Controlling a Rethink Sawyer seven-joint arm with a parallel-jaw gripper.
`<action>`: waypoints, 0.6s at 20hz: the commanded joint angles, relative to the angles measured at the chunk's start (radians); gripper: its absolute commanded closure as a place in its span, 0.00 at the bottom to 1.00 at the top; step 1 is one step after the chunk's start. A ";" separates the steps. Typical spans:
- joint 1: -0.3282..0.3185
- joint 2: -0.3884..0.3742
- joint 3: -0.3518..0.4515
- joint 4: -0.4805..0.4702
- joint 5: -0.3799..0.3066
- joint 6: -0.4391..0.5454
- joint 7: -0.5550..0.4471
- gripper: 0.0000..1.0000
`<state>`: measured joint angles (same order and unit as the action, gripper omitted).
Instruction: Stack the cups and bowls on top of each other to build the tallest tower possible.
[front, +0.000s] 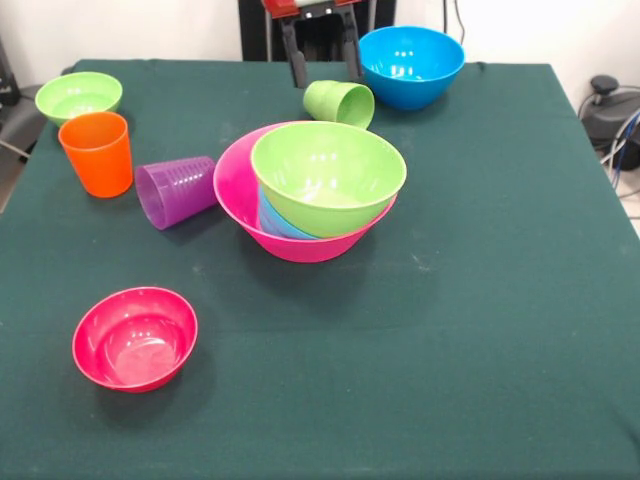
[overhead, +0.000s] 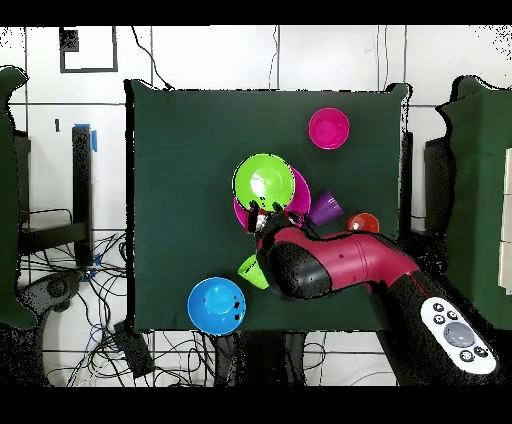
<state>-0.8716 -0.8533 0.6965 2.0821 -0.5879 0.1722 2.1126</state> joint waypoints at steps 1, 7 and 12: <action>0.009 0.002 -0.029 0.040 0.028 0.017 0.071 0.00; -0.059 0.055 0.008 0.022 0.007 0.026 0.006 0.00; -0.201 0.201 0.091 -0.019 -0.050 0.060 -0.127 0.00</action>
<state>-0.9964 -0.8135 0.7291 2.0811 -0.5796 0.1722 2.1126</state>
